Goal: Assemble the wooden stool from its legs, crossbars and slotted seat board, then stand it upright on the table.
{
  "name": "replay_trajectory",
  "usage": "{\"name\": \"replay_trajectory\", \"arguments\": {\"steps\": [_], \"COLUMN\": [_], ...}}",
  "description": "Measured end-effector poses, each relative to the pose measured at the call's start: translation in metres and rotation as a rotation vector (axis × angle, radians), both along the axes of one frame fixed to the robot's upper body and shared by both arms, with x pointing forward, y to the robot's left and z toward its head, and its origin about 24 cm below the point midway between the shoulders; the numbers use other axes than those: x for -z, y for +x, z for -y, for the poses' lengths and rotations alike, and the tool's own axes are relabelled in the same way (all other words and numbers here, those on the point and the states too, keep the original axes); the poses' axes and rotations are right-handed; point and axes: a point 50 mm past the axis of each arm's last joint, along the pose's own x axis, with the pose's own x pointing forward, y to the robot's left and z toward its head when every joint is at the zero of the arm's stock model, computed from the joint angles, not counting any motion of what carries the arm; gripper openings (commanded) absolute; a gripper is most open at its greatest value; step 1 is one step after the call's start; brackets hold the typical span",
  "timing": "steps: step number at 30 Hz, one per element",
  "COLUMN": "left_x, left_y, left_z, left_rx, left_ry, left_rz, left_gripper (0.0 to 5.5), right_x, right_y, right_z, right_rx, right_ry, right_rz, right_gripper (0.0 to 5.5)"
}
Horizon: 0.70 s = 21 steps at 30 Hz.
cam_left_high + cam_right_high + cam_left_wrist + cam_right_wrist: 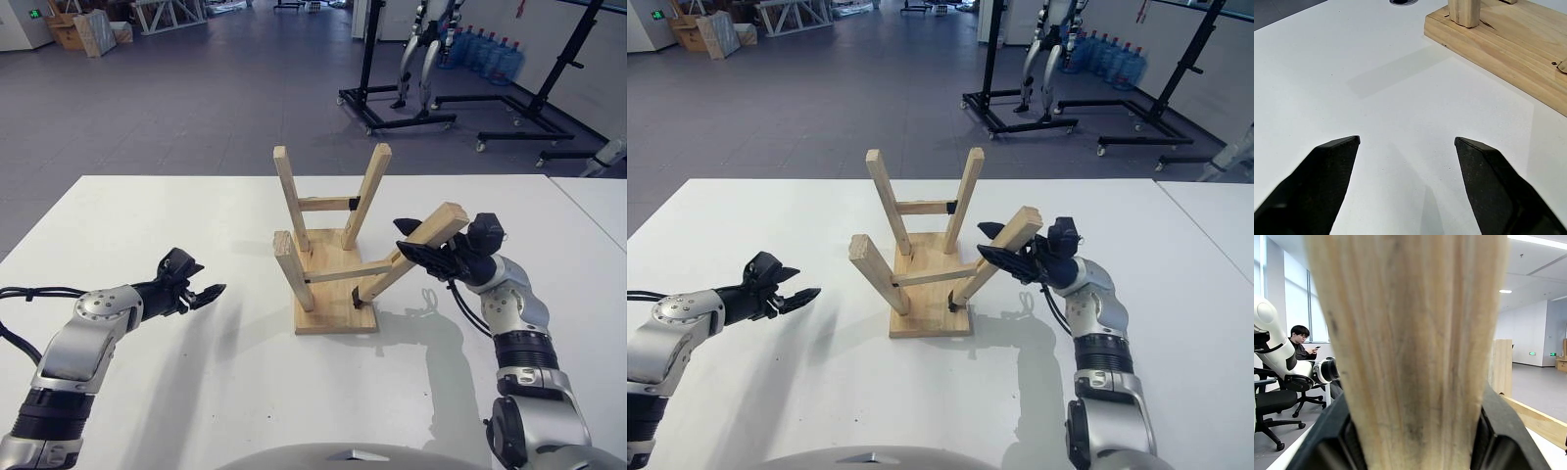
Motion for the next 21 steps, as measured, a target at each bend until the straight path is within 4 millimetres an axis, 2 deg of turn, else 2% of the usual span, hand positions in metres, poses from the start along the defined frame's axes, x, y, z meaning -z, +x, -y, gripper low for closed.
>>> {"name": "replay_trajectory", "arguments": {"steps": [16,21], "left_x": [0.002,0.003], "left_y": [0.000,0.000], "left_z": [0.002,0.004], "left_rx": [0.009,0.017], "left_ry": [0.007,0.022], "left_rz": [-0.007,-0.011], "left_gripper": [3.55,3.55], "right_x": [-0.004,-0.005], "right_y": [-0.002,-0.010], "right_z": [-0.004,-0.013], "right_rx": [-0.053,-0.104], "right_ry": [-0.098,-0.156], "right_rz": [0.067,0.124], "right_gripper": [2.05,2.05]}}
